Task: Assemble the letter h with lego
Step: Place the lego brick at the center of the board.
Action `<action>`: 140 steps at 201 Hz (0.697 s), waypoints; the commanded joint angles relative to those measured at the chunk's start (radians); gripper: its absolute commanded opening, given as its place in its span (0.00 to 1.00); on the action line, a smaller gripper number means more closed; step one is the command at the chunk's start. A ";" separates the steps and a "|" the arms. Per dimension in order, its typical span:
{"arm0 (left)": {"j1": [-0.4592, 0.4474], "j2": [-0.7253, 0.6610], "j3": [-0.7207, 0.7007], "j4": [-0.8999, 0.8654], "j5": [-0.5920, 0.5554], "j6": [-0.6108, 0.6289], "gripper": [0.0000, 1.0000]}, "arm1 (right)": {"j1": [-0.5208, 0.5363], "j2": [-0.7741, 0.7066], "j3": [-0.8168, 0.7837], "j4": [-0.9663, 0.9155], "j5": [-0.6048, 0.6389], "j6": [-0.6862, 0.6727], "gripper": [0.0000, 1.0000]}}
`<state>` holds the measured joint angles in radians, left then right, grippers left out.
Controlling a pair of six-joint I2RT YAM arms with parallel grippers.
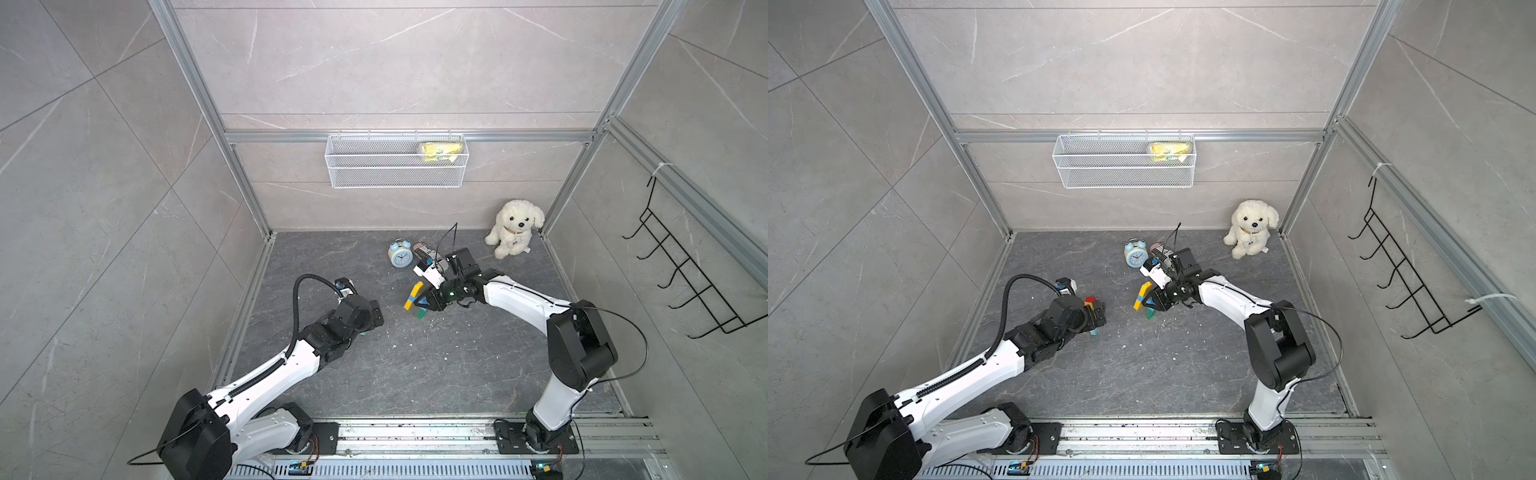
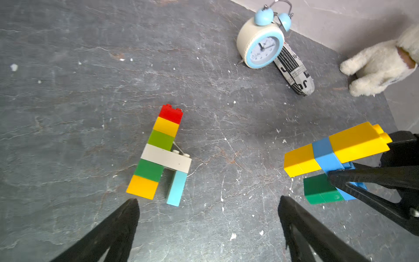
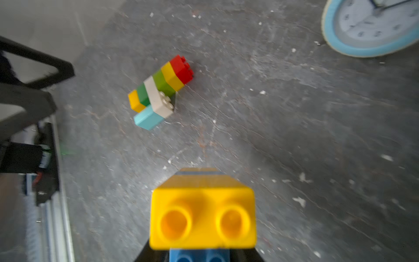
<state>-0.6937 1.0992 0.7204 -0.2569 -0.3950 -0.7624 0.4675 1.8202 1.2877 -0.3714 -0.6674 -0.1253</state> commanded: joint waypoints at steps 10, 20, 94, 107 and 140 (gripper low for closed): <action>0.021 -0.054 -0.025 -0.025 -0.071 -0.054 0.99 | 0.008 0.149 0.122 -0.192 -0.299 0.098 0.21; 0.023 -0.059 -0.029 -0.021 -0.071 -0.054 1.00 | 0.009 0.200 0.188 -0.270 -0.349 0.071 0.22; 0.033 -0.042 -0.024 -0.018 -0.048 -0.056 0.99 | 0.011 0.555 0.647 -0.792 -0.376 -0.131 0.37; 0.033 -0.048 -0.027 -0.015 -0.048 -0.057 0.99 | 0.012 0.588 0.679 -0.829 -0.361 -0.143 0.38; 0.034 -0.051 -0.030 -0.012 -0.043 -0.059 0.99 | 0.016 0.611 0.685 -0.818 -0.313 -0.118 0.44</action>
<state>-0.6666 1.0599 0.6914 -0.2695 -0.4347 -0.8055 0.4732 2.4092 1.9469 -1.1114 -1.0042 -0.2260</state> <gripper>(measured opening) 0.994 0.416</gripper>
